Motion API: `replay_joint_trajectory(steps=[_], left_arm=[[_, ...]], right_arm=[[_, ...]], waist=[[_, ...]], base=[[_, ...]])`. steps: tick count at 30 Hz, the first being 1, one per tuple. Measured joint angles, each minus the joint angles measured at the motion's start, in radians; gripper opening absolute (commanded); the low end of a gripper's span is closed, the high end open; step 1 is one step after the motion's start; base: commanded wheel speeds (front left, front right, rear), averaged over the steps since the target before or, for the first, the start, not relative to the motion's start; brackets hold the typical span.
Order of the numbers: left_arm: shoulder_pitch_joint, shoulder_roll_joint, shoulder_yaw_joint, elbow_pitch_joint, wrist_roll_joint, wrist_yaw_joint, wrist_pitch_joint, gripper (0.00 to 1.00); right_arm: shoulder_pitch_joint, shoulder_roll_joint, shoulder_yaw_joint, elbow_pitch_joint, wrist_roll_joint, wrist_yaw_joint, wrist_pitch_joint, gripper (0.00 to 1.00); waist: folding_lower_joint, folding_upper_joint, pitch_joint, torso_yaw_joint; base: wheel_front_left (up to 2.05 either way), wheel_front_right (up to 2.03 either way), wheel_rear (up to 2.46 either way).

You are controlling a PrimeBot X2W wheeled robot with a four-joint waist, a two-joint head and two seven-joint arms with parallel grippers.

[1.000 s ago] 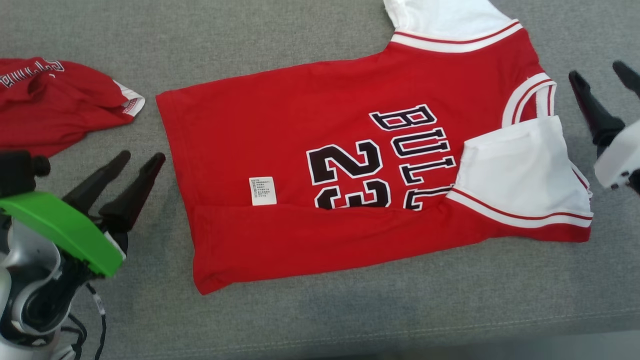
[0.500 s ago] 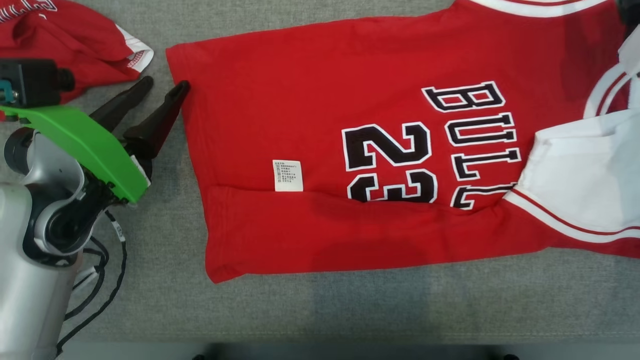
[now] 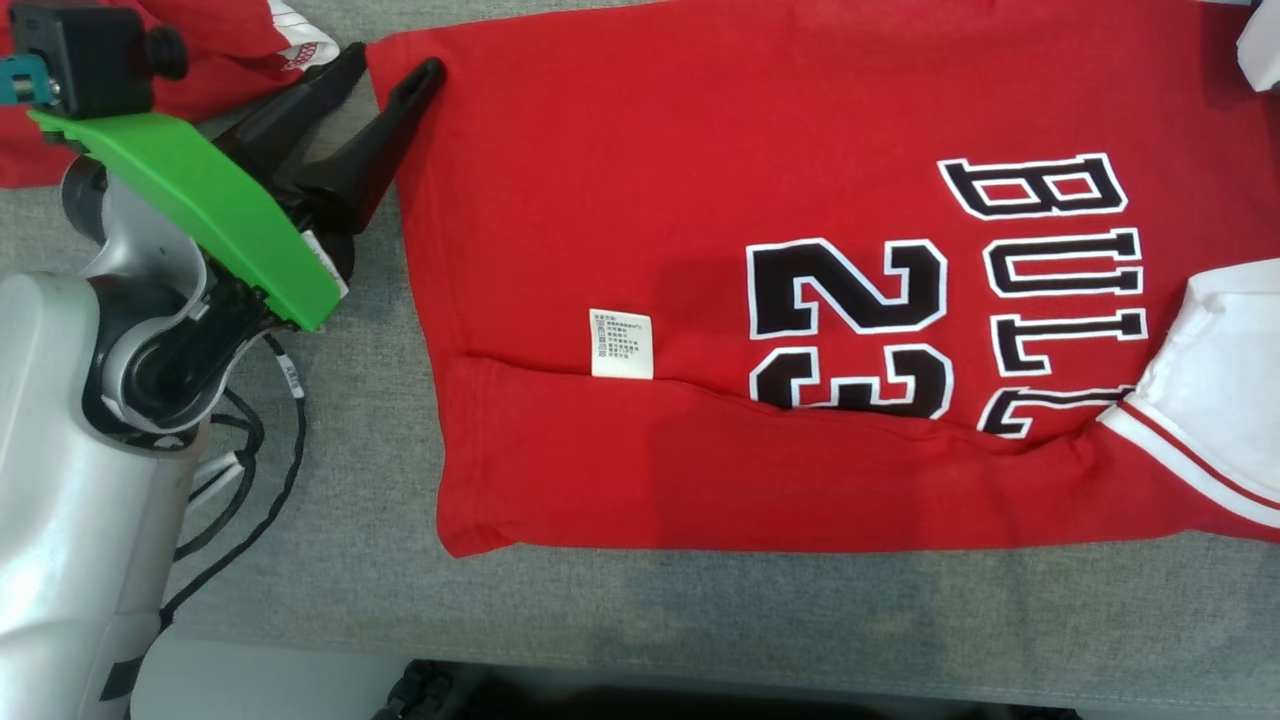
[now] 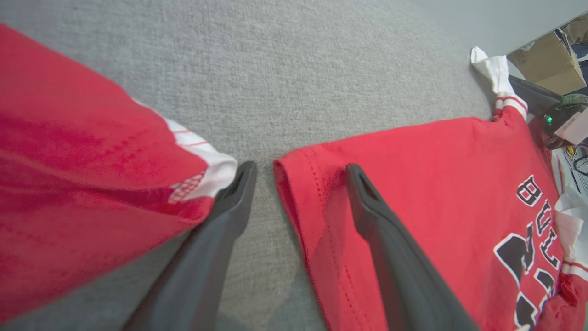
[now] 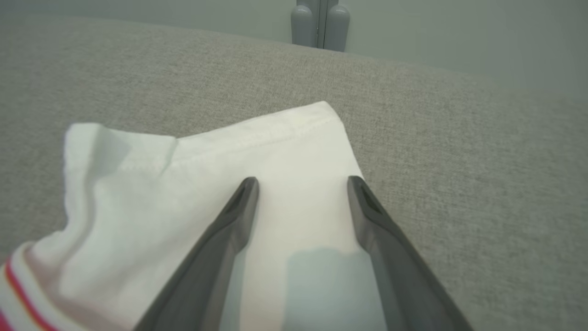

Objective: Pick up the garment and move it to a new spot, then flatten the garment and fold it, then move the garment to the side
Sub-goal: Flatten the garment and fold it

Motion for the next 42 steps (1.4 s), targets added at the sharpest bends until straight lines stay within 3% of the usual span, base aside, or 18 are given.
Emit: replay_joint_trajectory(steps=[2, 3, 5, 6, 9, 25, 31, 42], left_arm=[[-0.006, -0.007, -0.007, 0.007, -0.003, -0.004, 0.000, 1.00], [-0.010, -0.016, -0.014, 0.011, -0.009, -0.006, 0.000, 0.95], [-0.018, -0.025, -0.027, 0.013, -0.021, -0.011, 0.002, 0.72], [-0.021, -0.032, -0.029, 0.015, -0.030, -0.012, 0.003, 0.72], [-0.023, -0.048, -0.033, 0.021, -0.042, -0.012, 0.006, 0.50], [-0.046, -0.049, -0.084, 0.058, -0.042, -0.022, 0.012, 0.40], [-0.065, -0.052, -0.091, 0.058, -0.042, -0.030, 0.012, 0.38], [-0.089, -0.056, -0.109, 0.072, -0.042, -0.038, -0.002, 0.37]], right_arm=[[-0.005, 0.000, -0.001, 0.010, -0.002, 0.000, -0.007, 1.00], [-0.009, -0.002, -0.002, 0.018, -0.005, 0.001, -0.008, 1.00], [-0.014, -0.006, -0.002, 0.031, -0.012, 0.001, -0.009, 1.00], [-0.017, -0.008, -0.002, 0.038, -0.016, 0.002, -0.010, 1.00], [-0.031, -0.008, 0.001, 0.062, -0.017, 0.009, -0.013, 1.00], [-0.119, -0.005, 0.029, 0.161, -0.044, 0.018, 0.003, 1.00], [-0.161, 0.003, 0.011, 0.191, -0.052, -0.009, 0.003, 1.00], [-0.195, 0.019, 0.011, 0.241, -0.059, -0.018, -0.009, 1.00]], waist=[[0.0000, 0.0000, 0.001, 0.003], [0.0001, 0.0000, 0.000, 0.006], [0.0000, 0.0000, -0.002, 0.013], [0.0000, 0.0000, -0.004, 0.016], [0.0000, 0.0000, -0.009, 0.026], [0.0000, 0.0000, -0.019, 0.048], [0.0000, 0.0000, -0.002, 0.058], [0.0000, 0.0000, 0.010, 0.069]], base=[[0.00, 0.00, 0.00], [0.00, 0.00, 0.00], [0.00, 0.00, 0.00], [0.00, 0.00, 0.00], [0.00, 0.00, 0.00], [0.00, 0.00, 0.00], [0.00, 0.00, 0.00], [0.00, 0.00, 0.00]])
